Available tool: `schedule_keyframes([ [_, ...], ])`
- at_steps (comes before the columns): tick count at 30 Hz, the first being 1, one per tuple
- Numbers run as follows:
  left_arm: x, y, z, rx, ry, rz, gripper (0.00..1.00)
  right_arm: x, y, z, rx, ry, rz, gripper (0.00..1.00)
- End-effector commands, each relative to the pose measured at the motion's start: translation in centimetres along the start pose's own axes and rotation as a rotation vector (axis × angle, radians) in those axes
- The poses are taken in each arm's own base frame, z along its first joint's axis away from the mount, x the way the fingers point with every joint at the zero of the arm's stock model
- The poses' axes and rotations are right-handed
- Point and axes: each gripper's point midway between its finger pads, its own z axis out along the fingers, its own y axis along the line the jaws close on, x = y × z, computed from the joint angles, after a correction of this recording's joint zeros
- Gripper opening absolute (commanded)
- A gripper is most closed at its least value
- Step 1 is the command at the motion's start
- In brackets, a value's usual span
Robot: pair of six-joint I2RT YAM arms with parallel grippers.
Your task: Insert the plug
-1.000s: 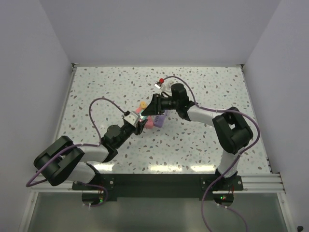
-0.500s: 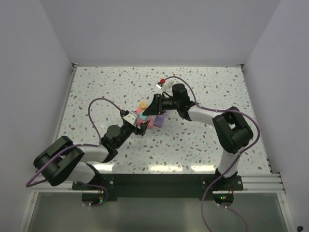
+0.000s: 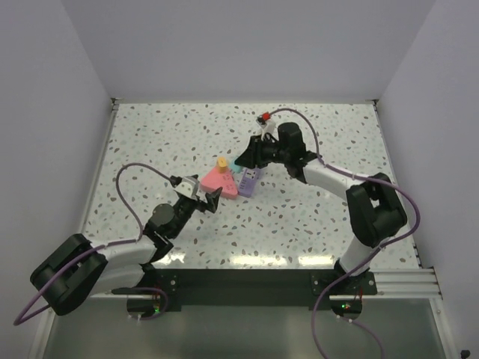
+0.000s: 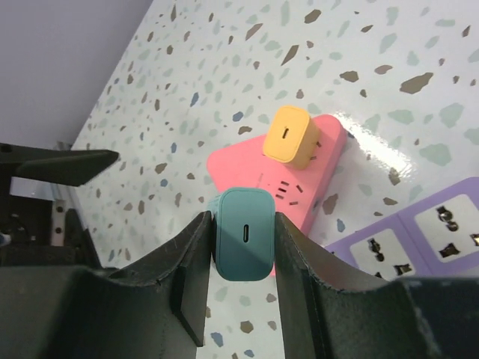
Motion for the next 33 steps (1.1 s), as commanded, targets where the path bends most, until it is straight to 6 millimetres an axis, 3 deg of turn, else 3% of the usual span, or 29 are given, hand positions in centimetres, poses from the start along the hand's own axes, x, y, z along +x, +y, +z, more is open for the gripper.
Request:
schedule_keyframes([
  [1,-2.2,2.5,0.3,-0.155,-0.045,-0.07,0.98,-2.4,0.1,-0.9,0.082,-0.067,-0.15,0.0],
  [3,-1.3,3.7,0.5,-0.227,0.009,-0.096,0.98,-2.0,0.1,-0.6,0.124,-0.061,-0.191,0.0],
  [4,-1.9,3.9,1.1,-0.243,0.007,-0.112,0.98,-1.8,0.1,-0.4,0.138,-0.057,-0.203,0.0],
  [5,-0.7,4.4,1.3,-0.264,0.052,-0.127,0.98,-1.6,0.2,-0.2,0.153,-0.058,-0.212,0.0],
  [13,1.5,6.0,2.7,-0.267,0.115,-0.197,0.92,0.2,-0.1,1.5,0.293,-0.031,-0.223,0.0],
  [21,2.6,5.4,4.0,-0.203,0.127,-0.211,0.89,1.4,-0.9,3.2,0.366,-0.027,-0.213,0.0],
  [33,3.3,5.6,5.5,-0.146,0.122,-0.251,0.86,1.2,-1.7,4.6,0.407,-0.059,-0.193,0.0],
])
